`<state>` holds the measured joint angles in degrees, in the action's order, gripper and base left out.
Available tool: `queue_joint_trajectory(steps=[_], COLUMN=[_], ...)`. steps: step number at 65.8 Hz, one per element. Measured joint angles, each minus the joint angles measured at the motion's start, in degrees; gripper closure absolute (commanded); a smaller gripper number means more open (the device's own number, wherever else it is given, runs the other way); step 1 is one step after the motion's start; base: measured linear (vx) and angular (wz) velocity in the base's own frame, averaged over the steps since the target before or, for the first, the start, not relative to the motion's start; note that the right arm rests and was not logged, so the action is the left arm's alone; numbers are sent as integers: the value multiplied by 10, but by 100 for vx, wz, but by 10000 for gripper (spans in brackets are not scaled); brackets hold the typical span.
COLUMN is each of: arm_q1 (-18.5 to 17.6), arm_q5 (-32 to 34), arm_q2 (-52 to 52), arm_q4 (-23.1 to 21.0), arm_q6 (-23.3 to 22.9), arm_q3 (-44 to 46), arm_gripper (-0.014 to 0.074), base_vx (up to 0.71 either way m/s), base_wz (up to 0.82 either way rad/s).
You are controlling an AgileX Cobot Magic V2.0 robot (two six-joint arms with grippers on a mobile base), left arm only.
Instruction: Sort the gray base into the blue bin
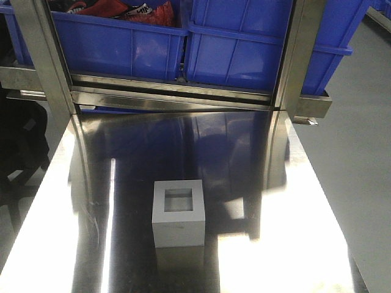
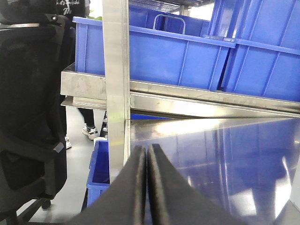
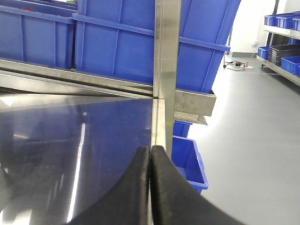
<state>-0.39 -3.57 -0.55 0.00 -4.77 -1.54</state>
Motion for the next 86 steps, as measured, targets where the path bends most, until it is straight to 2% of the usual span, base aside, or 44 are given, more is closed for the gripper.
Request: queue_joint_trajectory(steps=[86], arm_q1=[0], arm_q5=[2], arm_q2=[0], arm_q4=[0], arm_q6=[0], arm_q3=[0], arm_gripper=[602], base_vx=[0], base_wz=[0])
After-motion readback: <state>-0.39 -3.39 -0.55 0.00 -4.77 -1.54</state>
